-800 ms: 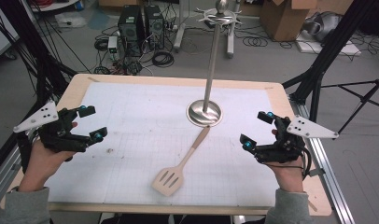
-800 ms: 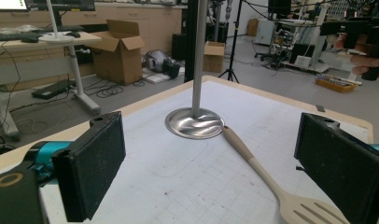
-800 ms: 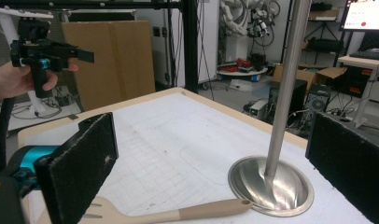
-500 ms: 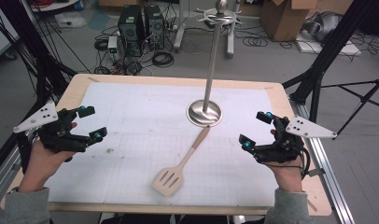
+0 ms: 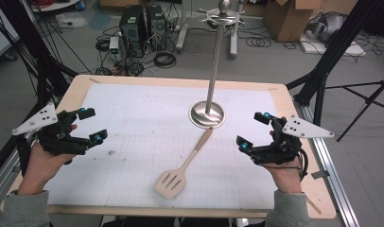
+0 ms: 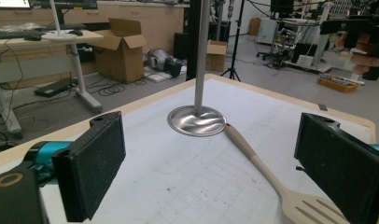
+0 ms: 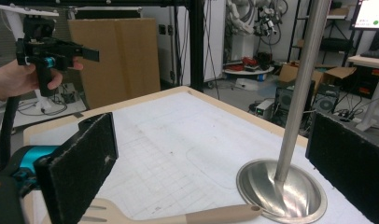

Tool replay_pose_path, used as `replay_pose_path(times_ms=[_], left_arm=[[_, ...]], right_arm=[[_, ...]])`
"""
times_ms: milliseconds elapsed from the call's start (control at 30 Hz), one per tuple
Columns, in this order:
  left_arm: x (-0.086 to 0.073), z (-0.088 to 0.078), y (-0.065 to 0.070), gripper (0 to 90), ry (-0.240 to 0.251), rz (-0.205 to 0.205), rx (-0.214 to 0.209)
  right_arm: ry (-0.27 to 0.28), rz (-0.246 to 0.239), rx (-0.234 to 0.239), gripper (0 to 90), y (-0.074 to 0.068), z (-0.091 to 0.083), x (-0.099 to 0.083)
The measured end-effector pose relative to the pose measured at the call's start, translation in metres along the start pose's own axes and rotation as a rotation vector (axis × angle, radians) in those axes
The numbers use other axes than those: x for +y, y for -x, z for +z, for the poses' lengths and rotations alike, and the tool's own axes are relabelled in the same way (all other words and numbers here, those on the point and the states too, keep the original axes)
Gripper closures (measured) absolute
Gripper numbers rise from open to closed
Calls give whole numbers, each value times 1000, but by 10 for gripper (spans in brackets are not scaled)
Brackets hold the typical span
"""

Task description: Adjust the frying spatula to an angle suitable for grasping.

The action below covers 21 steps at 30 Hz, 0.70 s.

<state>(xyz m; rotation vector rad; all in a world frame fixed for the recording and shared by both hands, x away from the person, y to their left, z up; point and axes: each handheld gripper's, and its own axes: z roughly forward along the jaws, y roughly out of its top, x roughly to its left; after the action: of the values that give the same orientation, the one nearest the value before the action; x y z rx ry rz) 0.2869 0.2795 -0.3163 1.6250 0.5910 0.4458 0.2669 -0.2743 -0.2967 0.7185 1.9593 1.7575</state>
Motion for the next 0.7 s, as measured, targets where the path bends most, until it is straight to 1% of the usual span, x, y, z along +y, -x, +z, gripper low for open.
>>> replay_pose_path(times_ms=[267, 433, 500, 567, 700], left_arm=[[-1, 0, 0, 92, 1, -4, 2], [-1, -2, -1, 92, 3, -8, 4], [-2, -3, -1, 92, 4, -11, 5], [-3, -3, -2, 92, 2, -13, 6], [-4, -4, -3, 92, 2, -18, 9]], right_arm=[[-10, 8, 26, 8, -1, 6, -2], [-12, 7, 26, 8, -1, 9, -2], [-21, 16, 31, 8, -2, 11, -2], [-19, 8, 29, 8, -2, 13, -3], [-9, 17, 26, 8, -2, 18, -3]])
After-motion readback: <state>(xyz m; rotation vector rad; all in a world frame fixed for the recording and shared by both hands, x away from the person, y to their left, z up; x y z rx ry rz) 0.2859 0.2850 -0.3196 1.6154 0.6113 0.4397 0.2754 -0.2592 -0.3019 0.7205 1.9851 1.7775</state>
